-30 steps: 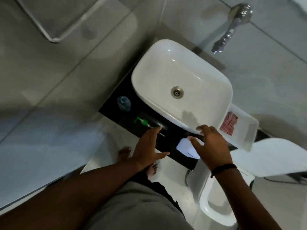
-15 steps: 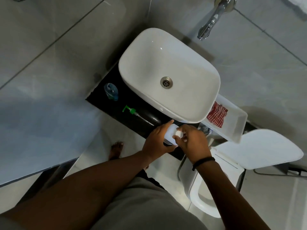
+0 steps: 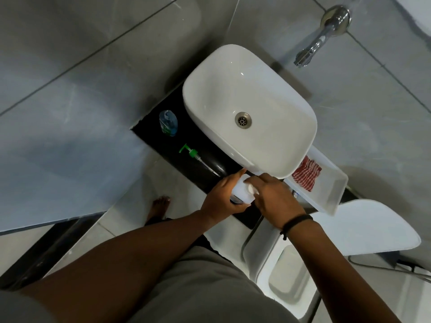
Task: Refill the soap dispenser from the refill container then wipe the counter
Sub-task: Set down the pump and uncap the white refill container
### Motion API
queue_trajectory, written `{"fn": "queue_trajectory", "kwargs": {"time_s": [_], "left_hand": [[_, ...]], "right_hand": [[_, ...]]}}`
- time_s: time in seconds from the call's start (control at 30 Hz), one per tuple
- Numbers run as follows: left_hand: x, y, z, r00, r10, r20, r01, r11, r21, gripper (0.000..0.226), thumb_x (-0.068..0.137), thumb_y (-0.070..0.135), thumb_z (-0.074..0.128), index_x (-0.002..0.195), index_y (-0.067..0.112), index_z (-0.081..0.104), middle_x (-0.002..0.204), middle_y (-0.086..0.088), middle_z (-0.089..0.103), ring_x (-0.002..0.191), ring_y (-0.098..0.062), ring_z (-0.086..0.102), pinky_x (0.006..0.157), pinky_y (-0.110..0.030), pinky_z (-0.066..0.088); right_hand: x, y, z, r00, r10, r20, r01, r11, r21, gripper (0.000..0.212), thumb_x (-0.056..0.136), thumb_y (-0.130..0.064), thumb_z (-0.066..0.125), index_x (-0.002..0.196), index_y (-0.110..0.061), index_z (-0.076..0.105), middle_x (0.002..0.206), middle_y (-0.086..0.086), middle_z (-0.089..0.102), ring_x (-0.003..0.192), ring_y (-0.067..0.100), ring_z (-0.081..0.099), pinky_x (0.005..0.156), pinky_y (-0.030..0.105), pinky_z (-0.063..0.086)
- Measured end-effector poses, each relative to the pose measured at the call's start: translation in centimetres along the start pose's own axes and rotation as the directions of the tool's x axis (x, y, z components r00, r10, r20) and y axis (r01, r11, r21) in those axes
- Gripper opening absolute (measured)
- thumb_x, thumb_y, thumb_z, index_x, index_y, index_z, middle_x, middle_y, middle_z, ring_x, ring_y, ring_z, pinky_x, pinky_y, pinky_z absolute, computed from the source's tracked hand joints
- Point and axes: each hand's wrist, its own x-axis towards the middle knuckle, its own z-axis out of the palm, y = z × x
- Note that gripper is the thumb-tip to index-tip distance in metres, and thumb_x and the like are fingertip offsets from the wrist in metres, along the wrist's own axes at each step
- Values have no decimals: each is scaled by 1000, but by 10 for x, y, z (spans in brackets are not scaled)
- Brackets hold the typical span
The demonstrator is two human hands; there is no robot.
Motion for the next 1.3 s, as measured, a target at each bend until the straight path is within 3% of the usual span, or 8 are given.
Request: {"fn": "queue_trajectory", "kwargs": {"time_s": [0.13, 0.3, 0.43, 0.57, 0.87, 1.1, 1.2, 1.3], "left_hand": [[-2, 1, 0, 1000, 1, -2, -1, 1000, -12, 104, 76, 36, 92, 164, 21, 37, 156, -1, 54, 140, -20, 56, 110, -43, 55], [-2, 3, 0, 1000, -9, 1, 9, 999, -32, 103, 76, 40, 87, 164, 20, 37, 157, -1, 53, 143, -19, 53, 113, -39, 53], [-1, 3, 0, 1000, -10, 5, 10, 1000, -21, 102, 77, 41, 86, 164, 22, 37, 156, 0, 54, 142, -16, 53, 113, -35, 52], [-1, 2, 2, 1000, -23, -7, 23, 1000, -3, 103, 76, 35, 90, 163, 22, 38, 156, 1, 54, 141, -16, 54, 112, -38, 53], [-2, 4, 2, 999, -38, -1, 38, 999, 13, 98, 79, 35, 89, 163, 23, 39, 152, 1, 55, 139, -15, 55, 110, -34, 54], [2, 2, 2, 999, -31, 18, 31, 999, 26, 101, 74, 42, 87, 162, 24, 39, 152, 1, 55, 137, -16, 55, 108, -33, 55], [4, -1, 2, 999, -35, 18, 34, 998, 57, 106, 72, 40, 94, 162, 29, 38, 152, 5, 54, 136, -15, 54, 107, -36, 56], [5, -1, 2, 999, -41, 24, 39, 997, 67, 107, 72, 42, 94, 162, 33, 36, 153, 10, 52, 137, -13, 53, 108, -35, 55]], "right_hand": [[1, 3, -3, 989, 143, -30, -142, 989, 42, 42, 96, -40, 65, 128, -16, 53, 107, 11, 68, 95, 31, 67, 79, 37, 54], [1, 4, -4, 1000, 12, 21, -12, 1000, 12, 43, 92, -19, 63, 133, -14, 52, 117, 12, 59, 102, 33, 62, 81, 32, 48], [2, 6, -3, 991, 133, -31, -132, 991, 27, 41, 98, -46, 59, 120, -12, 54, 99, 9, 67, 88, 29, 67, 73, 35, 53], [1, 9, 1, 998, 7, 60, -5, 1000, -28, 47, 88, -23, 66, 131, -15, 49, 116, 11, 59, 100, 32, 61, 79, 33, 49], [1, 6, 9, 999, 41, 30, -42, 999, 17, 68, 85, -31, 70, 146, -23, 40, 127, 10, 51, 108, 29, 57, 87, 36, 52], [-1, 9, 5, 995, 3, -98, 6, 995, 97, 34, 87, -11, 66, 118, -23, 60, 114, 6, 54, 88, 27, 60, 75, 29, 52], [-13, 28, 14, 936, 209, -284, -120, 946, 302, 29, 87, -12, 72, 106, -28, 56, 114, 2, 52, 89, 21, 58, 78, 32, 55], [-22, 49, 46, 827, 501, -257, -343, 810, 476, 21, 88, -23, 77, 99, -23, 58, 105, 4, 63, 94, 24, 62, 85, 38, 55]]}}
